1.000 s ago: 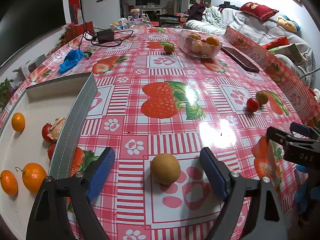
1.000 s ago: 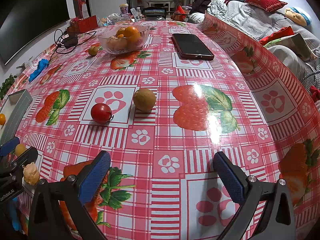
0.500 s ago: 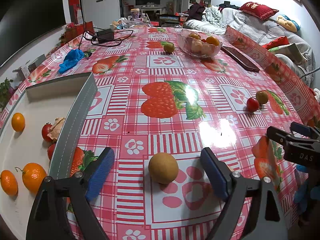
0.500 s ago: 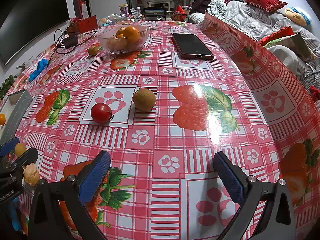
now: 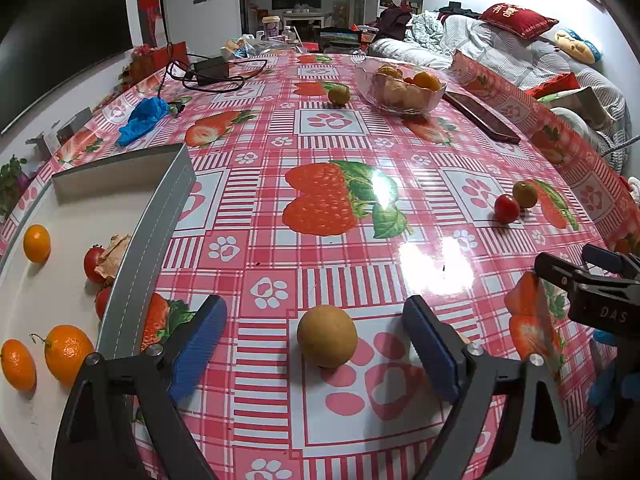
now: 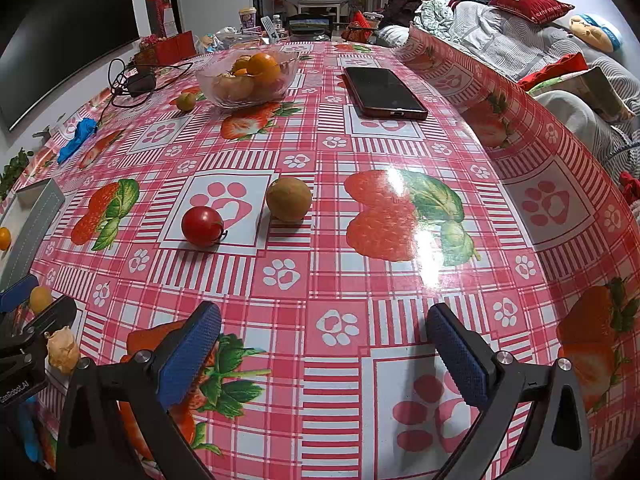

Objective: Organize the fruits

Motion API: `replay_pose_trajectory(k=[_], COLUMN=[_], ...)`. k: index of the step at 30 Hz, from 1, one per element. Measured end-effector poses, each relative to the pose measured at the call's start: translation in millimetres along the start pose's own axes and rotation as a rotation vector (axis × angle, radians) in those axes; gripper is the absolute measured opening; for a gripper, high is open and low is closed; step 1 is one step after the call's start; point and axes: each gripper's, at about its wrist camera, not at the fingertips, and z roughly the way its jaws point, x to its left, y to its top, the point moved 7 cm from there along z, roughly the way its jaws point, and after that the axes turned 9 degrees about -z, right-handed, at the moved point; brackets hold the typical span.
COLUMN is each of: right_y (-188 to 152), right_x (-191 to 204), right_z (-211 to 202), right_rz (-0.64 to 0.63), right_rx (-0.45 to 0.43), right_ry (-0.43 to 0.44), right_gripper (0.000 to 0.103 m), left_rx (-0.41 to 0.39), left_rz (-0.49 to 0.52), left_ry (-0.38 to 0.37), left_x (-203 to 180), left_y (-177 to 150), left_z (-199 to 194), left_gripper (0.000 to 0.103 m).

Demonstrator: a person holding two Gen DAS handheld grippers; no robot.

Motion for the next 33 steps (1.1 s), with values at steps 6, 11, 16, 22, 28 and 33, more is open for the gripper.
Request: replay_pose_trajectory(k=[6,11,16,22,28,33], right_y=[-0.1,-0.3,-0.4,-0.7,-0.7,-0.9], right_x=[0.0,-0.1,0.0,0.1,0.7,-0.2], right_z=[-0.1,-0.3,-0.5,-0.8,-0.3,-1.4], right_rz=[0.000,0.000,0.000,0.000,0.000,-0.001], right_rx=[-0.001,0.000,-0.001,-0.001,-0.001,0.002], right_ry=[0.001,0.000,0.000,0.000,0.000,-0.001], right_gripper=[0.103,0.103,0.103,0.103,0.103,0.103], left_rx=[0.000,0.000,0.005,0.006,0.006,0.013], left_rz=[0.000,0.000,-0.006,-0.006,-0.006,-0.003], left_ry=[0.000,0.000,0.006,0.006,0.006,0.005], left_x=[-0.1,-0.2,2.1,2.6,2.4,1.9], left_y=[-0.1,0.1,-0.7,-0.9,-0.8,-1.3], left_z=[0.0,0.0,1.5,1.7,1.8,2.5], left_gripper=[0.092,0.092,0.094,0.095,0.095,0.096])
